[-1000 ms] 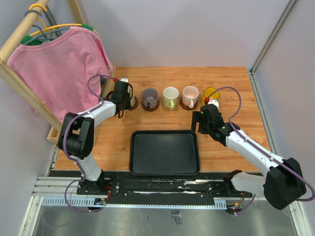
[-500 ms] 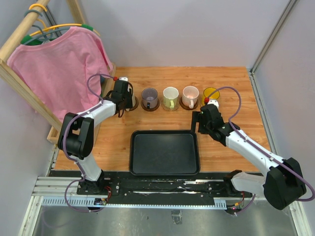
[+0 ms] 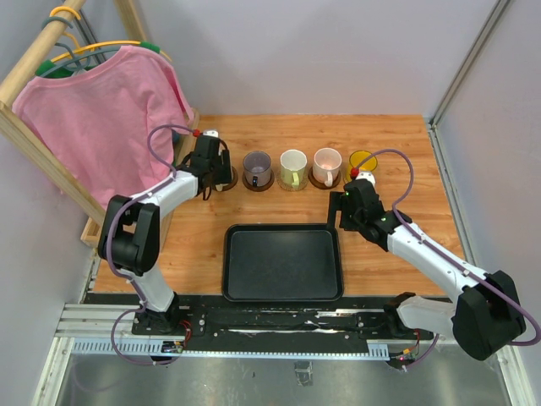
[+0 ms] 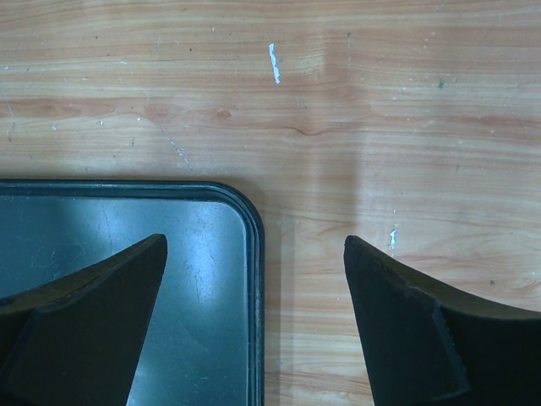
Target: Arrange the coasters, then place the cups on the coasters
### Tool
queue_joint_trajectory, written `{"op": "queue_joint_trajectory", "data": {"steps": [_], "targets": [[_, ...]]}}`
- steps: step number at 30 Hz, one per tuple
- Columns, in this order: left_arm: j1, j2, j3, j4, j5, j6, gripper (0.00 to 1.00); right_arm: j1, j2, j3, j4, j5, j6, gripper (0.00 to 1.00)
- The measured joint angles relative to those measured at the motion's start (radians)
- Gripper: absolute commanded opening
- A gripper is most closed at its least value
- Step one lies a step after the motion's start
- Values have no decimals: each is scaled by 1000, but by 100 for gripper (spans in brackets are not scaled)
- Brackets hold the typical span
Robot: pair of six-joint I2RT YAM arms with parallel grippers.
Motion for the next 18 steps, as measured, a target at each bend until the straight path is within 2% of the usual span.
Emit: {"op": "queue_joint_trajectory", "data": {"steps": [18], "targets": [[0, -58, -59, -44, -58, -14, 72, 0, -13, 0, 0, -8, 5, 87]]}}
